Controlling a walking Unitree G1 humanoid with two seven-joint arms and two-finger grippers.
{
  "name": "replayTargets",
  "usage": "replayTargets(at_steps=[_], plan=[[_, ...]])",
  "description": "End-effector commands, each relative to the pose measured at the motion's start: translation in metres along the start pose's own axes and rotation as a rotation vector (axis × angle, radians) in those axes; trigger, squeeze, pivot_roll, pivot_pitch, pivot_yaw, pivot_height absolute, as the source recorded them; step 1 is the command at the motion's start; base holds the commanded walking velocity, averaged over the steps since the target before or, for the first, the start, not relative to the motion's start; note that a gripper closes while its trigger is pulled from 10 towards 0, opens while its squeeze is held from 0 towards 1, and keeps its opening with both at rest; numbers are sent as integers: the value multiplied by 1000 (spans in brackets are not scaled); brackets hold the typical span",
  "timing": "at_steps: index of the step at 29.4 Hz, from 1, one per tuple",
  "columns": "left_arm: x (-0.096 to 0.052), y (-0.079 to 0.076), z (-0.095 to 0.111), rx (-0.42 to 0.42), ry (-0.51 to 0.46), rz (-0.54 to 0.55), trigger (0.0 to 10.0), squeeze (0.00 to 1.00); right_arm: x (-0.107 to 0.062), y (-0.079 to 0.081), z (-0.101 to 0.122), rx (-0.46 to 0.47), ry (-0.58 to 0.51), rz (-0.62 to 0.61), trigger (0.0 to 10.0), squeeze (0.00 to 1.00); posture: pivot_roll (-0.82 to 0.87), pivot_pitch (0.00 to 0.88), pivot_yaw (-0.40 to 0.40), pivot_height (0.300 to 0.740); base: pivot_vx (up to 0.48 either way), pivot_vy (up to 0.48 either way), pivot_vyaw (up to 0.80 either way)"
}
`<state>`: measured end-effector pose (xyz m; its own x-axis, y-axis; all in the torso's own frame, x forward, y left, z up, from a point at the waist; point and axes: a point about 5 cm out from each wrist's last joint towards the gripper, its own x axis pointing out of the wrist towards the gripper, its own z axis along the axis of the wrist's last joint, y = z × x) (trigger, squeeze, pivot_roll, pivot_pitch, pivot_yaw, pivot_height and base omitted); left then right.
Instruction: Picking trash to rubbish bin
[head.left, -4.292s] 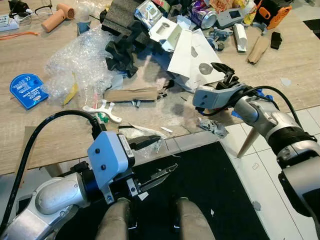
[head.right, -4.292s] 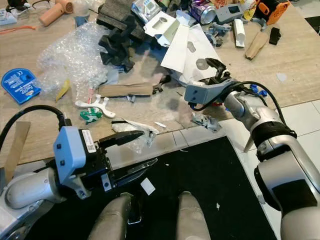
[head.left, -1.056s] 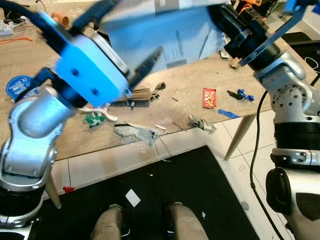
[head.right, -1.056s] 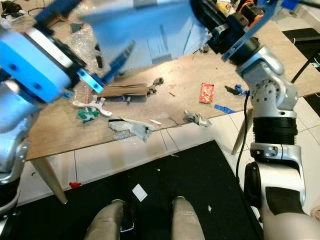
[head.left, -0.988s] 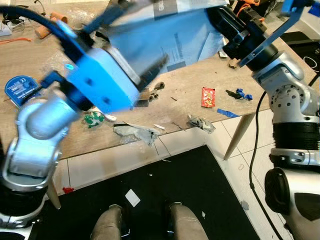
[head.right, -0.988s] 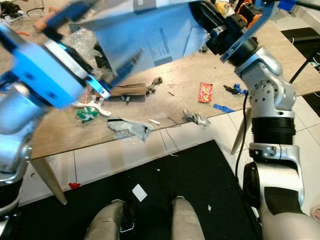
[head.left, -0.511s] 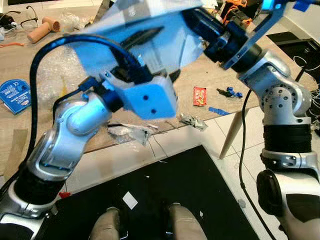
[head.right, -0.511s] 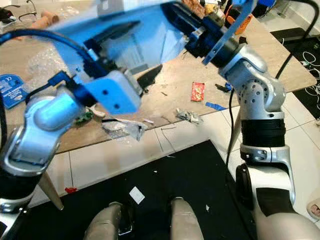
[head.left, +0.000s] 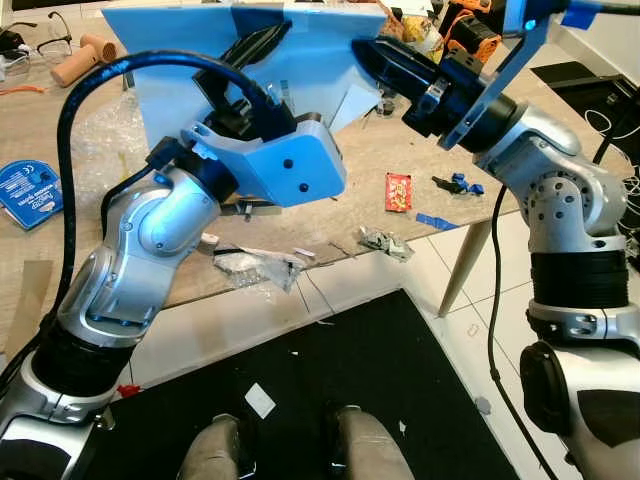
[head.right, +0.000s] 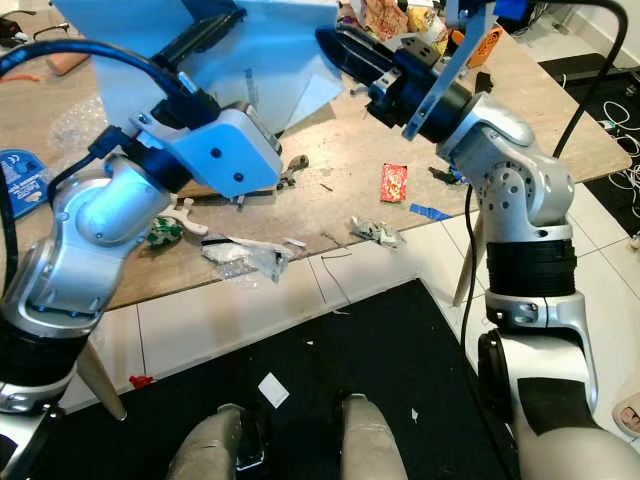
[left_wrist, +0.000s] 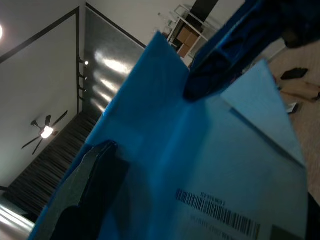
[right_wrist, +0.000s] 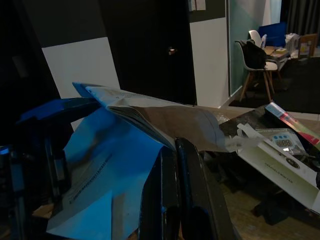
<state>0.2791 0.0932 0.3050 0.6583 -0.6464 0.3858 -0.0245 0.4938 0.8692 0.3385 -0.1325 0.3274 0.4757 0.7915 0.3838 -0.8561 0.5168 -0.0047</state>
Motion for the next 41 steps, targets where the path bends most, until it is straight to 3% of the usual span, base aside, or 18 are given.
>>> replayTargets(at_steps=[1,3,4,5,6,13,14,17,18,21,22,23,24,31,35,38,39,41], plan=[[2,-7,5,-7,-13,-18,10000,0,-1,4,0,-17,8,13,0,0,-99,119,-73,740,0,0,0],[3,-10,6,-10,-15,-22,10000,0,-1,4,0,-17,7,15,0,0,-98,120,-72,740,0,0,0],[4,-12,7,-11,-21,-30,5333,0,-1,4,0,-18,8,14,0,0,-99,121,-72,740,0,0,0],[4,-12,7,-11,-21,-30,5333,0,-1,4,0,-18,8,14,0,0,-99,121,-72,740,0,0,0],[4,-14,8,-12,-26,-38,0,0,-1,4,0,-21,11,12,0,0,-99,122,-71,740,0,0,0],[5,-14,8,10,-28,-39,0,0,-3,1,-1,-38,36,-3,0,0,-101,123,-69,740,0,0,0],[3,-9,4,30,-12,-27,10000,0,-5,-3,-1,-56,44,-35,0,0,-101,124,-68,740,0,0,0],[-1,-2,-2,57,13,-11,10000,0,-7,-10,2,-79,45,-84,0,0,-102,124,-67,740,0,0,0],[-5,7,-11,87,44,6,10000,0,-10,-17,5,-95,39,-135,0,0,-101,125,-68,740,0,0,0],[-5,7,-11,87,44,6,10000,0,-10,-17,5,-95,39,-135,0,0,-101,125,-68,740,0,0,0],[-18,25,-26,137,100,25,10000,0,-15,-28,13,-114,15,-211,0,0,-98,125,-68,740,0,0,0],[-18,25,-26,137,100,25,10000,0,-15,-28,13,-114,15,-211,0,0,-98,125,-68,740,0,0,0],[-24,33,-30,144,115,28,10000,1000,-16,-30,16,-119,7,-227,0,0,-98,124,-68,740,0,0,0],[-30,38,-31,152,115,19,10000,1000,-15,-27,15,-119,17,-203,0,0,-97,123,-72,740,0,0,0],[-26,32,-25,142,82,0,10000,1000,-11,-18,10,-111,41,-138,0,0,-98,120,-73,740,0,0,0],[-19,17,-15,116,18,-49,10000,1000,-8,-12,6,-111,55,-86,0,0,-100,118,-74,740,0,0,0],[-17,8,-11,92,-11,-91,10000,0,-7,-11,5,-109,58,-72,0,0,-102,117,-73,740,0,0,0],[-15,3,-9,75,-26,-115,10000,0,-7,-8,4,-104,62,-54,0,0,-102,116,-72,740,0,0,0]])
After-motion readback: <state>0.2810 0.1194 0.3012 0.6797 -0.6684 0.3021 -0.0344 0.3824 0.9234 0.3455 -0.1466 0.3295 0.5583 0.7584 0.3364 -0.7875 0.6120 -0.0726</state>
